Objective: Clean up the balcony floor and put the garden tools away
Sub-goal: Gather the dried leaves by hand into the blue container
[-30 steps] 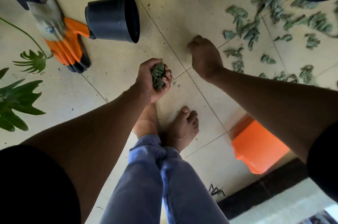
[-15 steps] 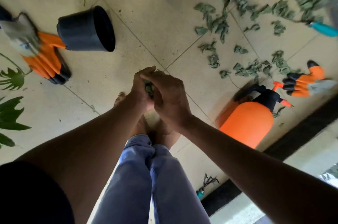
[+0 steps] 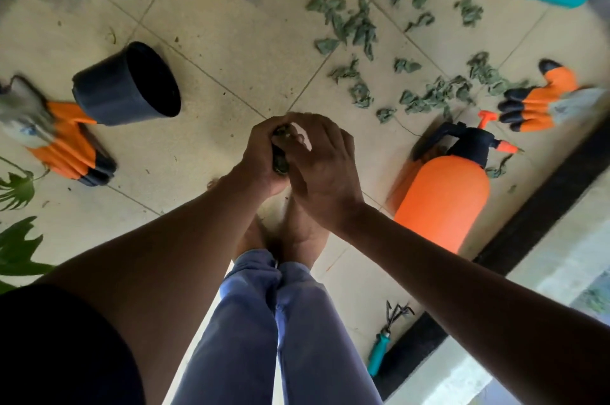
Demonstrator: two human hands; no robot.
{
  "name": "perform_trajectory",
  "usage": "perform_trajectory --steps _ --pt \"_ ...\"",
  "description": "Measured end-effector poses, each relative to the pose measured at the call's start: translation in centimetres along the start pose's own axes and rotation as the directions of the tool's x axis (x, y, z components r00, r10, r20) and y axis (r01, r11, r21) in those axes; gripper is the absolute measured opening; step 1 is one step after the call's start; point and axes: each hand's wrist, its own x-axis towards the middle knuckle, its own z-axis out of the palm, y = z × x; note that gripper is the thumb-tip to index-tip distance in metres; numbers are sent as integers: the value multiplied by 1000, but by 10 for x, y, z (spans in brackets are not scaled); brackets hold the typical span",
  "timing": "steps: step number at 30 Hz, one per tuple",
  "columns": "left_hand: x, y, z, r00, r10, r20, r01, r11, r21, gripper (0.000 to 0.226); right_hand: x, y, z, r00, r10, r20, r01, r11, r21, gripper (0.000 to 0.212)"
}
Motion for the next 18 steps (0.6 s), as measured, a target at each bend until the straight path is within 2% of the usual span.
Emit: perform_trajectory --steps 3,5,8,10,12,15,18 --pt "4 0 10 999 -24 -35 23 999 -39 15 8 18 -14 994 66 -92 -57 993 105 40" --pt "7 3 14 993 -100 -62 94 991 -100 21 19 45 -11 986 156 -67 -153 987 41 47" --pt "15 7 13 985 -146 -88 137 986 -97 30 39 91 1 959 266 101 -246 954 -173 80" --pt "20 9 14 984 -152 -88 146 987 -71 30 52 117 8 929 277 244 -201 934 -295 95" --pt "26 12 13 983 -152 -100 149 988 -44 31 68 136 10 914 249 320 -122 922 -369 101" --pt "32 15 9 981 -159 -114 158 987 -11 31 84 148 13 922 206 328 -57 910 -410 88" --pt "33 15 3 977 -172 -128 172 985 -7 32 88 150 14 942 153 299 -41 936 -349 59"
